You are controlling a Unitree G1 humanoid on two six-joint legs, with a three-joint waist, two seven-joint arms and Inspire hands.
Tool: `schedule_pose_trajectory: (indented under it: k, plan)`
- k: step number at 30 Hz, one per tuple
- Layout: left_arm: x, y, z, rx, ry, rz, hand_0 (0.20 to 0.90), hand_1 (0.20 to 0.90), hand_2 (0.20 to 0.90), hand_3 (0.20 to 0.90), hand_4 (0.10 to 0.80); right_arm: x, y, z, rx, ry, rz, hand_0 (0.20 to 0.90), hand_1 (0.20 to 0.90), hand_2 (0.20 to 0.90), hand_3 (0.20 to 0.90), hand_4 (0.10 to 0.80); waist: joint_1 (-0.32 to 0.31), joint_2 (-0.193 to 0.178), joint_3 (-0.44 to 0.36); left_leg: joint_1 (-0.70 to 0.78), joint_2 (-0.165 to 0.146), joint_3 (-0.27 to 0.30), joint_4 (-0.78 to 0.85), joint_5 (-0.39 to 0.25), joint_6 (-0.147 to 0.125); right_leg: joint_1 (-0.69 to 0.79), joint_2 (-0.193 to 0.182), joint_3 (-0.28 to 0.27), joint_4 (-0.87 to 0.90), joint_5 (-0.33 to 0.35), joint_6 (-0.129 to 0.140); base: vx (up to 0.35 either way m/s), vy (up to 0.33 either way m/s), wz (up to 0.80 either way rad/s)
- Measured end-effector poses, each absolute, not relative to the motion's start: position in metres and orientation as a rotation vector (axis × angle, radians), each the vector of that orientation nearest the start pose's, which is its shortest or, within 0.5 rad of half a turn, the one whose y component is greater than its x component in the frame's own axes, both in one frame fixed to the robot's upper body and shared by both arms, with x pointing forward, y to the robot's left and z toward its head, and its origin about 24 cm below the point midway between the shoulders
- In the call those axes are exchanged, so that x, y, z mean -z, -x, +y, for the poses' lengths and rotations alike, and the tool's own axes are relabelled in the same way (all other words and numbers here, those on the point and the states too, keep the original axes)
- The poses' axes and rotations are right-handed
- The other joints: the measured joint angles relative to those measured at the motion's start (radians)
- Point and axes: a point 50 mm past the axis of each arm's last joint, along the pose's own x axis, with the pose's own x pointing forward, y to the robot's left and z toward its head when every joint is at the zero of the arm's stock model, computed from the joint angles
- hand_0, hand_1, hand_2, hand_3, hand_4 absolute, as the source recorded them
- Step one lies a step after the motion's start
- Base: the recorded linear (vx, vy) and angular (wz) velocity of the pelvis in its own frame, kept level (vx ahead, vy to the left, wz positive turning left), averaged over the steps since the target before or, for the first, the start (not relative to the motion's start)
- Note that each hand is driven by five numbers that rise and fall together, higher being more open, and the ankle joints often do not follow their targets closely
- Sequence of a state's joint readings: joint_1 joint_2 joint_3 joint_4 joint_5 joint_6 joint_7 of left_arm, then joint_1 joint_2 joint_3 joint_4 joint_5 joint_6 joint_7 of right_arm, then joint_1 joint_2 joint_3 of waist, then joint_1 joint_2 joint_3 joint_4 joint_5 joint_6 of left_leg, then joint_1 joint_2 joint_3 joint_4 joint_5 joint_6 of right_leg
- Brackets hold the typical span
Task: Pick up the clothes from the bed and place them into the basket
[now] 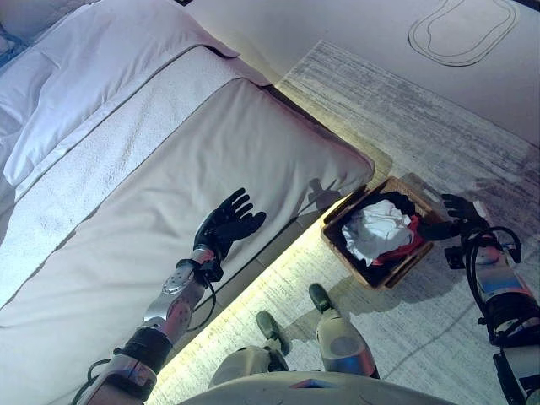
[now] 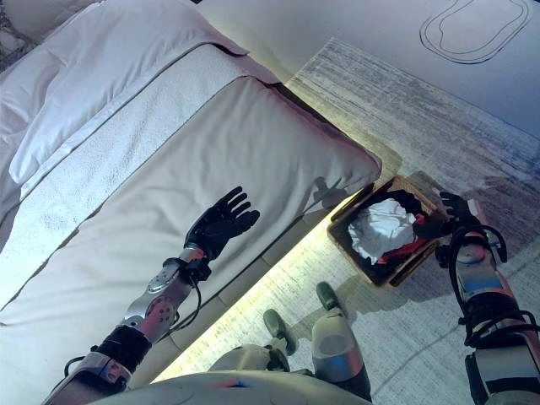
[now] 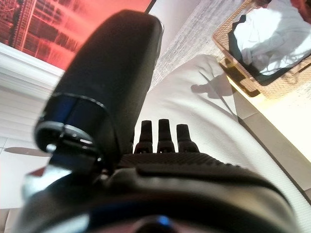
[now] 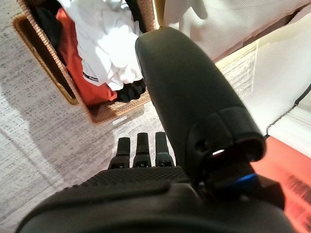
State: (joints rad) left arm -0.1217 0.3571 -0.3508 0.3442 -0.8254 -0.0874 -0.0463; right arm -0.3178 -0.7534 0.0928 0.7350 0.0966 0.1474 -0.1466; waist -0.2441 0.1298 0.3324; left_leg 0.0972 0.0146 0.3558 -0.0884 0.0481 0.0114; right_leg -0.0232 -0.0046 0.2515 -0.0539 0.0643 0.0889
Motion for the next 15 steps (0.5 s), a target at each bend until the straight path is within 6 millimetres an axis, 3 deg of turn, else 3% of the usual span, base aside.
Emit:
schedule_pose_trajectory:
  k: [7,10,15]
  plan:
    - [0.012,-0.257,0.162,0.154,0.428,0.273,0.900,0.900,0.900,0.900,0.800,-0.054,-0.278,-0.353,0.404,0.668,0.398,0.900,0.900,0.900,0.900,0.800,0.004,-0.004,0.002,0.010,0.001,-0.023,0.000,-0.001,-0.003,0.030,-0.002,-0.019,-0.018,0.006,-0.009,0.061,-0.031,0.08]
    - [0.015,-0.254,0.162,0.123,0.457,0.277,0.900,0.900,0.900,0.900,0.800,-0.062,-0.280,-0.338,0.362,0.670,0.320,0.900,0.900,0.900,0.900,0.800,0.012,-0.014,0.003,0.033,0.003,-0.049,0.000,-0.001,-0.003,0.070,-0.005,-0.043,-0.036,0.006,-0.009,0.080,-0.018,0.23]
    - [0.024,-0.244,0.170,0.034,0.496,0.309,0.900,0.900,0.900,0.900,0.800,-0.079,-0.289,-0.294,0.290,0.591,0.128,0.900,0.900,0.900,0.900,0.800,0.067,-0.050,-0.010,0.032,0.009,-0.108,0.000,0.008,-0.015,0.091,-0.003,-0.093,-0.037,0.006,-0.009,0.038,-0.015,0.31]
